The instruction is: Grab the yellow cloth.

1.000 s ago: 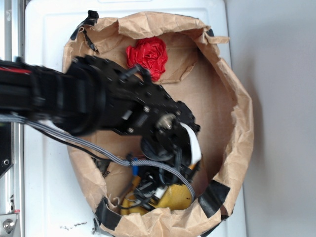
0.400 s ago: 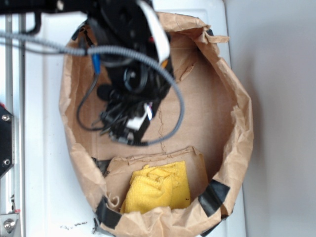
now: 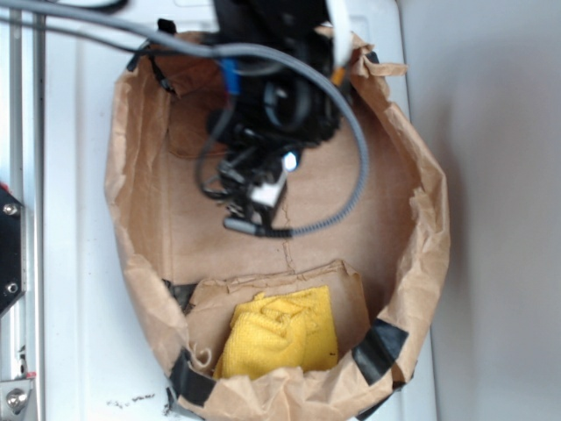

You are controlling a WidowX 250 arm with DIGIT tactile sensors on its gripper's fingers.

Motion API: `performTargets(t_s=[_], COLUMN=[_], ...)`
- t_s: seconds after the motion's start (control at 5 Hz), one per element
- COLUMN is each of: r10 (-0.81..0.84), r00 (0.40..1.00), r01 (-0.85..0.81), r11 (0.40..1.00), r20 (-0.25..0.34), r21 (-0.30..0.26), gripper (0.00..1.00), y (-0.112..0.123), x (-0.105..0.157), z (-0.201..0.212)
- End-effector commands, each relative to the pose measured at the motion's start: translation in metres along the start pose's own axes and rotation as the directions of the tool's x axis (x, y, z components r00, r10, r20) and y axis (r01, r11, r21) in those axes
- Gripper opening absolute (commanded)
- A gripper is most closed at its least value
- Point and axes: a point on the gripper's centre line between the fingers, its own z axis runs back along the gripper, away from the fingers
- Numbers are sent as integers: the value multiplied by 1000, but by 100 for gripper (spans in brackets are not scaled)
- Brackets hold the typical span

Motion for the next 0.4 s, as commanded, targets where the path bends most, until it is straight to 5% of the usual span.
performTargets(t_s=[0.0,0.2], r10=[-164,-222], r00=[986,975], r01=[166,223], r11=[982,965], r20=[26,28], r21=[-90,-136], gripper=[100,100], y=[-24,-46], x=[27,31], z=[-35,-49])
